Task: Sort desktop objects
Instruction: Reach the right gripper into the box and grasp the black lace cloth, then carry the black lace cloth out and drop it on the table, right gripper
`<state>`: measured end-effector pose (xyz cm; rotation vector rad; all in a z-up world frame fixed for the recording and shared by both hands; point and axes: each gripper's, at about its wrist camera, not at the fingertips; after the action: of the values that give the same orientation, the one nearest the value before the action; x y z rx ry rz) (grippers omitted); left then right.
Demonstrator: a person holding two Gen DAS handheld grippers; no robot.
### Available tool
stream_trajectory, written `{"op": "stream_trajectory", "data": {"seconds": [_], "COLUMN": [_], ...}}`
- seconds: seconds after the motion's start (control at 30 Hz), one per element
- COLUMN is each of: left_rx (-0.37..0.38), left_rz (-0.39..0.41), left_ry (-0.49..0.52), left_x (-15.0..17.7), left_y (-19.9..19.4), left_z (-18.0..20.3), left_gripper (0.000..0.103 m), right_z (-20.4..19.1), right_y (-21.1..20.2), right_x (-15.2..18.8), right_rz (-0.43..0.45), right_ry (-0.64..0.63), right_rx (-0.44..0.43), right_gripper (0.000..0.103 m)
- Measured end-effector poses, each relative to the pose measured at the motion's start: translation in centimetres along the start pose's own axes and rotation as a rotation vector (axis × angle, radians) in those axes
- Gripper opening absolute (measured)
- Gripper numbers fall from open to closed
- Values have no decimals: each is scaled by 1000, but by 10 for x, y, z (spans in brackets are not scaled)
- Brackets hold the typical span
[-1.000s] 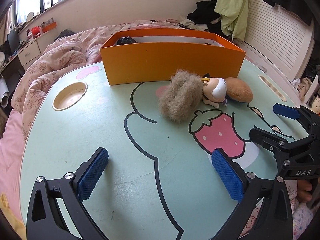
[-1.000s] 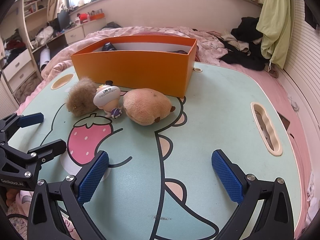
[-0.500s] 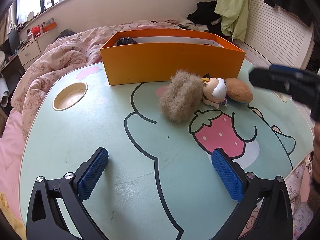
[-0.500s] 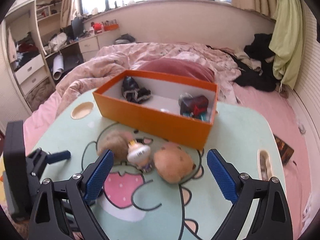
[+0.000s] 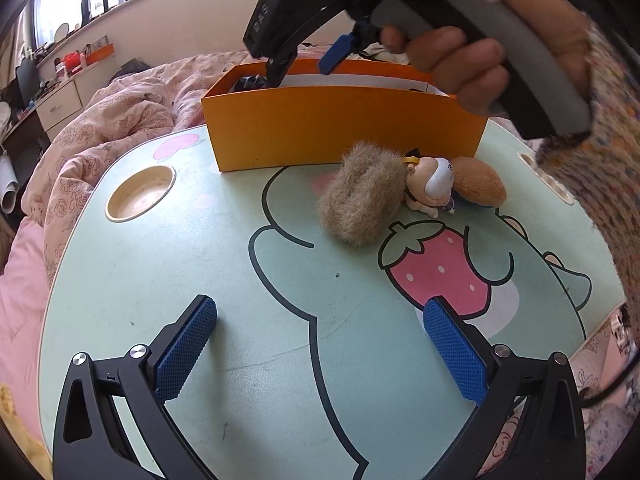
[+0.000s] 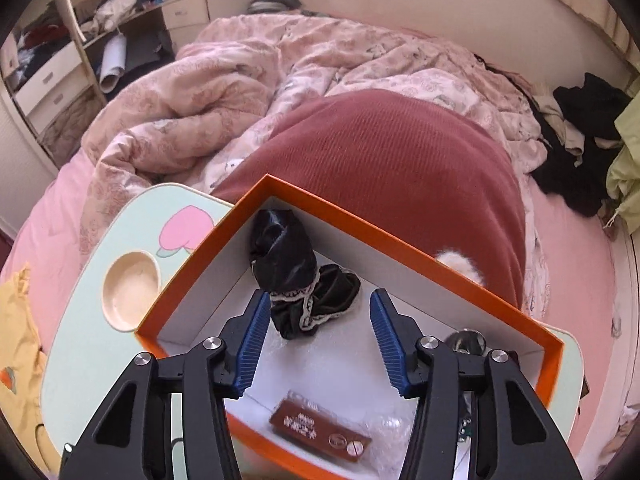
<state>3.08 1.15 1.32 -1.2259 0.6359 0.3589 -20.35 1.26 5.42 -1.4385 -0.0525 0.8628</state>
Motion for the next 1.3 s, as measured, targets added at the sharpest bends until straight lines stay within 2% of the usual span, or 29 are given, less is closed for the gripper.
{"op": "stream_trajectory", "data": {"seconds": [0.1,0.13,0.17,0.2,0.27,0.3,0.37,0.4,0.53,0.63,0.73,0.8,0.87,0.97,1.13,1.2,1.23,1.3], "left_rx": [0,2,3,4,4,4,3,2,2,1,2,1,0,0,-1,0,-1,-1], "left_rz": [1,2,3,4,4,4,5,5,6,6,6,6,6,6,7,7,7,7], "left_ry": [-1,-1,-2,-3,-3,-3,-4,-4,-4,-5,-4,-5,-4,-5,-4,-4,-4,-4], "left_x": [0,0,0,0,-1,-2,-1,-2,-2,-2,-1,-2,-2,-2,-2,-2,-1,-1], "left_y": [0,0,0,0,0,1,0,1,1,1,1,1,1,1,1,1,1,1], "left_z": [0,0,0,-1,-1,0,-1,-1,-1,-1,-1,-1,-1,-1,-1,-1,-1,-1], "left_gripper": [103,103,103,103,103,103,103,103,103,103,103,103,103,103,103,103,103,103], "right_z": [-11,-14,-17,-19,-19,-16,-7,-2,27,48,67,78,85,91,91,87,85,83], "right_y": [17,20,21,21,17,14,4,-2,-43,-88,-130,-147,-151,-136,-102,-86,-79,-71], "right_x": [-8,-8,-8,-8,-6,-5,-1,0,13,35,70,99,131,174,218,227,229,234], "right_rz": [-22,-24,-25,-26,-28,-27,-10,11,129,242,333,360,358,304,227,192,172,177], "right_ry": [-35,-46,-60,-70,-76,-71,-42,-27,56,104,165,205,236,278,333,334,338,352], "right_rx": [27,13,-6,-18,-41,-59,-89,-101,-129,-89,-109,-140,-163,-191,-245,-234,-228,-252], "right_gripper": [51,47,37,34,18,16,4,3,3,3,3,3,3,3,4,12,23,30]}}
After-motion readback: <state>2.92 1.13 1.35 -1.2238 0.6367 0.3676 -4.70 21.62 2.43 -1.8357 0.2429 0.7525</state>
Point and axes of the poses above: each gripper's, at about its wrist camera, not at the fingertips, and y roughly the way its jaws point, z to its right, x to its underside, and after that the axes turned 13 degrees about x, right-handed
